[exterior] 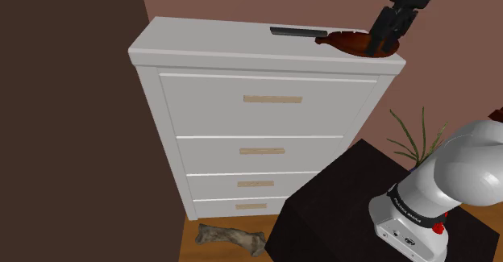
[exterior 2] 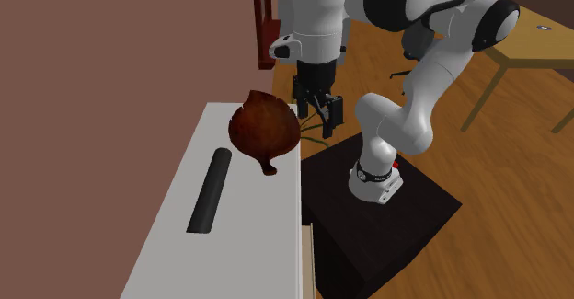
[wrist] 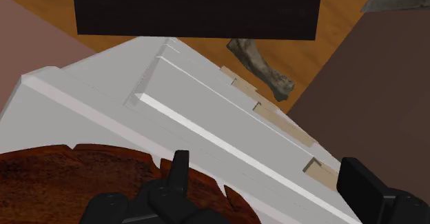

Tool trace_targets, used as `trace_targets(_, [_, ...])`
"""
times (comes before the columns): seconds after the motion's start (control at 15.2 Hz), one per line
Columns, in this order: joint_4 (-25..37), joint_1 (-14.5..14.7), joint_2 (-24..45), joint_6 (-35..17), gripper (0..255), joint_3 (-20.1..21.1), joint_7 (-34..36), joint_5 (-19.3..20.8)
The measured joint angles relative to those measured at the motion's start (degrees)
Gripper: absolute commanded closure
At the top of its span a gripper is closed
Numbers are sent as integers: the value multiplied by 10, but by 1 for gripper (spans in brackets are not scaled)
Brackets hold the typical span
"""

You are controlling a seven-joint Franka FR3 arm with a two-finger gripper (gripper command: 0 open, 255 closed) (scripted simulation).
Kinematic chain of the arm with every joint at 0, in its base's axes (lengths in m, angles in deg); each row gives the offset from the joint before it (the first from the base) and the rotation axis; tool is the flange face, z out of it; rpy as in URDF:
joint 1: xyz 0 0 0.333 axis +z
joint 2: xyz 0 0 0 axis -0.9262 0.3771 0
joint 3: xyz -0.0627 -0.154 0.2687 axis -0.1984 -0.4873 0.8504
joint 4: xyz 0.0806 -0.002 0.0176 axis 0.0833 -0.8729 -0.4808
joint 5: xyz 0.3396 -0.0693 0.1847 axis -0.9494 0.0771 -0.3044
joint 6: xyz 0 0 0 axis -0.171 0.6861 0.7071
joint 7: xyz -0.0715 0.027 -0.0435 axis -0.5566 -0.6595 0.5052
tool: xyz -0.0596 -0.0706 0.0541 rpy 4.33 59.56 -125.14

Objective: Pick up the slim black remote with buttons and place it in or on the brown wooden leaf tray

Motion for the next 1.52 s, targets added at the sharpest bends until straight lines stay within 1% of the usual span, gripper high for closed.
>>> trace_targets(0.07, [0, 0, 0, 0, 0, 0, 0, 0])
trace_targets(0.2, [17, 9, 27, -11, 0, -7, -28, 9])
trace_targets(0.59, [103, 49, 154, -56, 0, -39, -167, 43])
trace_targets(0.86, [176, 76, 238, -73, 0, -49, -254, 55])
trace_targets(0.99, [221, 89, 280, -73, 0, -48, -293, 57])
trace_targets(1.19, [274, 102, 338, -85, 0, -54, -363, 62])
trace_targets(1.45, [373, 119, 425, -81, 0, -48, -443, 64])
trace_targets(1.52, [378, 121, 433, -86, 0, -46, -452, 65])
